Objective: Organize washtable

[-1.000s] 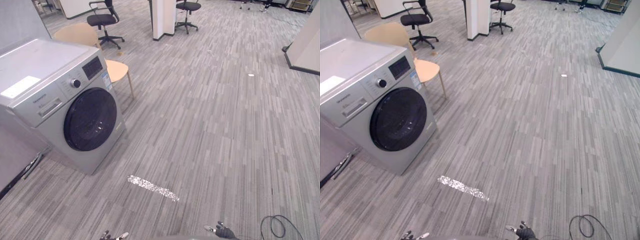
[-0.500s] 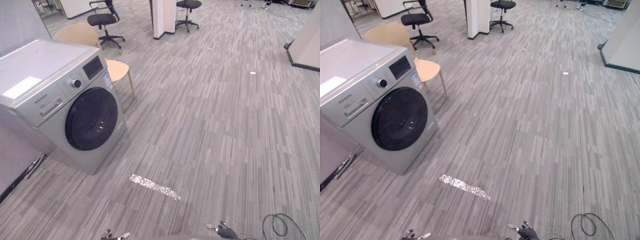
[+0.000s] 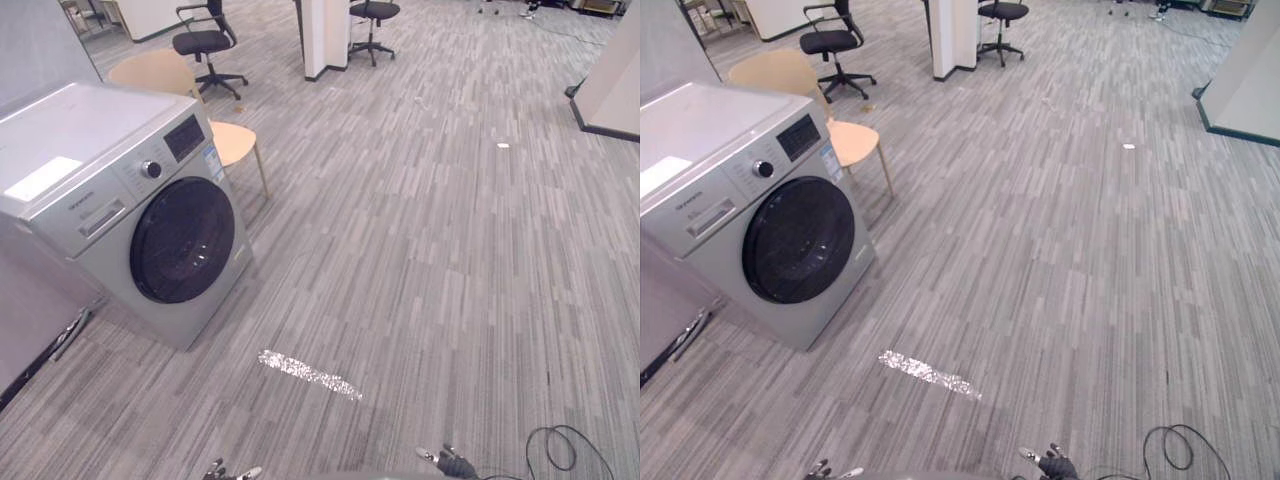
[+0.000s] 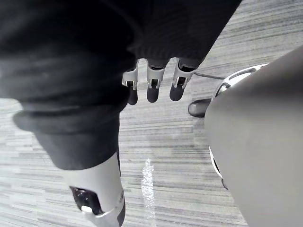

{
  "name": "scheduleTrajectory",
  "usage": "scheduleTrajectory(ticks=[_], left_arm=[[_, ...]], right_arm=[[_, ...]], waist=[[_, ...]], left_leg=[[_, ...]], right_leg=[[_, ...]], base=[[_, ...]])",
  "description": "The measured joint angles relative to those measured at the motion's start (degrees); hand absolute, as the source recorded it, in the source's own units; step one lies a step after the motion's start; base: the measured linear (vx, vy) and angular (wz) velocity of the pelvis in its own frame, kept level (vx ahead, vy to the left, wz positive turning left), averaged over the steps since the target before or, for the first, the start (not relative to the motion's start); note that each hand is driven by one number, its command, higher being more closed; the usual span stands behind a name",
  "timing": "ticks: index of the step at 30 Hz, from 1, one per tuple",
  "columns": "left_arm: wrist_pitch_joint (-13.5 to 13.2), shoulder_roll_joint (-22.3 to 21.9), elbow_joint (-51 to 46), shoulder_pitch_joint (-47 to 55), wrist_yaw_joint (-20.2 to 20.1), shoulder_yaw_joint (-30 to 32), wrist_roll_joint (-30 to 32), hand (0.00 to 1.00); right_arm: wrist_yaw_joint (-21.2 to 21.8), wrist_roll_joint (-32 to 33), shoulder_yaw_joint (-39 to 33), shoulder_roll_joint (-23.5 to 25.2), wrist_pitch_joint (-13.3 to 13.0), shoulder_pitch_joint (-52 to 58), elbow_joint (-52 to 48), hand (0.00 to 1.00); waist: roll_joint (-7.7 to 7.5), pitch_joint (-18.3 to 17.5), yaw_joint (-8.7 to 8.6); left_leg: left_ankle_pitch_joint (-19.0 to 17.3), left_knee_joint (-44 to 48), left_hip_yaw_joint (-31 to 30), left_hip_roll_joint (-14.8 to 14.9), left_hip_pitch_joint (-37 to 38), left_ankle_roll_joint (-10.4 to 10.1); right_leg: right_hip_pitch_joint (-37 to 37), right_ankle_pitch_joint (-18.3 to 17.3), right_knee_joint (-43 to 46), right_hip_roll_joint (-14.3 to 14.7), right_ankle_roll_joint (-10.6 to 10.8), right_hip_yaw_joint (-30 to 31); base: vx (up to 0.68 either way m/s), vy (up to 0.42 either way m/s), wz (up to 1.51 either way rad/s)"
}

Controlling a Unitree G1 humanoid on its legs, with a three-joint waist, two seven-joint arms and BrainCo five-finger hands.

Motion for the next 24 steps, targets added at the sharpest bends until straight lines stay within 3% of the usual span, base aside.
scheduleTrajectory(ticks=[5, 6, 8, 9, 10, 11, 12, 13, 14, 15, 16, 17, 18, 20, 21, 24], left_arm=[[0.01, 0.29, -0.02, -0.01, 0.13, 0.06, -0.03, 0.00], [0.02, 0.56, -0.02, -0.18, 0.13, 0.26, -0.05, 0.00], [0.05, 0.54, -0.02, -0.42, 0.15, 0.54, -0.09, 0.00], [0.07, 0.32, -0.03, -0.16, 0.14, 0.79, -0.13, 0.00], [0.07, 0.46, -0.14, 0.00, 0.06, 3.02, -0.15, 0.00], [0.07, 0.35, -0.36, 0.13, 0.10, 4.24, -0.24, 0.00], [0.12, -0.95, -1.12, 0.45, 0.16, 6.28, -0.53, 0.00], [0.10, -1.88, -1.55, 0.49, 0.19, 7.57, -0.94, 0.00], [0.16, -1.99, -1.84, 0.60, 0.14, 8.39, -1.32, 0.00], [0.18, -2.09, -1.85, 0.54, 0.12, 8.34, -1.36, 0.00], [0.18, -2.46, -2.10, 0.69, 0.12, 8.41, -1.44, 0.00], [0.12, -2.59, -2.27, 0.47, 0.07, 8.31, -1.52, 0.00], [0.14, -3.22, -2.21, 0.28, 0.04, 8.32, -1.72, 0.00], [0.12, -3.94, -2.23, 0.31, 0.07, 8.31, -1.74, 0.00], [0.11, -3.73, -2.23, 0.43, 0.06, 8.26, -1.78, 0.00], [0.12, -3.82, -2.22, 0.33, 0.05, 8.16, -2.05, 0.00]], right_arm=[[0.03, 0.48, -0.49, 0.14, 0.06, 0.00, 0.02, 0.00], [0.04, 0.65, -0.45, 0.34, 0.06, -0.02, -0.04, 0.00], [0.05, 1.46, -0.39, 0.34, 0.05, -0.04, -0.22, 0.00], [0.07, 1.79, 0.23, 0.30, 0.00, -0.03, -0.24, 0.00], [0.14, 1.98, 0.42, 0.56, -0.06, -0.05, -0.24, 0.00], [0.13, 2.14, 0.39, 0.46, -0.11, 0.00, -0.28, 0.00], [0.11, 2.27, 0.43, -0.38, -0.25, 0.51, -0.32, 0.00], [0.07, 2.26, 0.49, -1.03, -0.24, 1.12, -0.25, 0.00], [0.06, 2.20, 0.52, -1.67, -0.19, 1.95, -0.20, 0.00], [0.06, 2.18, 0.63, -2.03, -0.19, 2.39, -0.21, 0.00], [0.02, 2.04, 0.81, -2.44, 0.04, 2.43, 0.11, 0.00], [0.04, 1.92, 0.70, -2.22, 0.13, 2.13, -0.18, 0.00], [-0.06, 1.88, 0.00, -2.87, 0.22, 2.74, -0.32, 0.00], [-0.02, 1.67, 0.01, -3.53, 0.64, 3.16, 0.00, 0.00], [0.01, 1.51, 0.11, -3.41, 0.76, 3.23, 0.00, 0.00], [0.01, 1.55, 0.34, -3.44, 0.63, 3.15, -0.35, 0.00]], waist=[[-0.03, 0.02, -0.03], [-0.40, 0.36, -0.04], [-0.20, 1.30, 0.03], [0.65, 2.13, 0.15], [-0.25, 2.55, 0.15], [-0.21, 2.81, 0.09], [0.47, 3.01, 0.57], [0.53, 2.99, 1.61], [0.18, 3.10, 2.67], [-0.25, 3.26, 3.14], [0.09, 3.33, 3.25], [-0.40, 4.31, 3.35], [1.19, 5.44, 3.04], [1.97, 5.88, 3.17], [1.80, 5.85, 3.26], [1.83, 5.82, 3.47]], left_leg=[[-0.31, 0.74, 0.58, 0.18, -0.04, -0.48], [-2.01, 4.20, 1.02, 0.45, -0.76, -2.21], [-4.76, 9.40, 1.45, 1.48, -2.06, -2.29], [-8.00, 17.01, 2.44, 3.48, -4.35, -5.00], [-8.70, 28.63, 3.97, 5.33, -8.98, -6.11], [-8.52, 34.85, 4.86, 6.69, -11.54, -5.87], [-6.84, 44.88, 5.59, 9.69, -15.72, -4.54], [-4.02, 49.03, 5.77, 10.84, -17.41, -4.46], [1.41, 52.22, 5.72, 10.82, -19.35, -3.47], [4.60, 53.32, 5.70, 10.76, -20.63, -3.62], [11.03, 55.16, 5.63, 10.70, -23.35, -3.16], [13.53, 57.23, 5.15, 10.86, -25.61, -3.85], [9.38, 57.86, 3.08, 10.74, -26.48, -4.92], [4.94, 53.81, 1.63, 10.41, -26.34, -5.56], [3.40, 44.52, 0.48, 9.51, -25.72, -6.39], [3.75, 23.88, 0.62, 8.26, -22.30, -6.89]], right_leg=[[0.06, -0.04, 0.01, 0.08, -0.06, 0.43], [0.40, -0.28, 0.29, 0.06, -0.47, 0.83], [1.12, -1.16, 1.18, 0.65, -1.38, 1.11], [1.46, -3.11, 2.56, 1.83, -2.97, 1.25], [1.87, -4.04, 4.11, 2.13, -3.18, 1.26], [1.72, -4.75, 4.68, 2.26, -3.19, 1.32], [1.75, -6.53, 6.56, 3.52, -3.35, 2.33], [1.73, -7.07, 7.35, 3.82, -3.86, 3.34], [1.55, -7.18, 7.19, 3.42, -4.35, 4.90], [1.25, -7.14, 6.50, 3.24, -4.58, 5.79], [0.86, -6.84, 4.92, 3.03, -5.31, 6.56], [0.79, -6.46, 4.95, 2.78, -6.09, 7.17], [0.82, -6.30, 5.30, 3.31, -6.34, 7.87], [0.86, -6.02, 5.34, 3.73, -6.77, 9.10], [1.00, -6.06, 5.08, 3.70, -6.74, 9.40], [1.23, -6.89, 4.89, 3.68, -5.86, 9.72]], base=[[-0.01, -0.015, -0.03], [0.00, -0.039, -0.06], [-0.01, -0.061, -0.07], [-0.06, -0.141, -0.12], [-0.08, -0.141, -0.11], [-0.11, -0.139, -0.11], [-0.07, -0.056, -0.27], [-0.05, -0.090, -0.54], [-0.01, -0.083, -0.61], [0.00, -0.117, -0.71], [0.02, -0.075, -0.62], [0.02, -0.077, -0.56], [0.02, -0.037, -0.37], [0.04, -0.015, -0.33], [0.07, 0.007, -0.25], [0.16, 0.095, -0.14]])
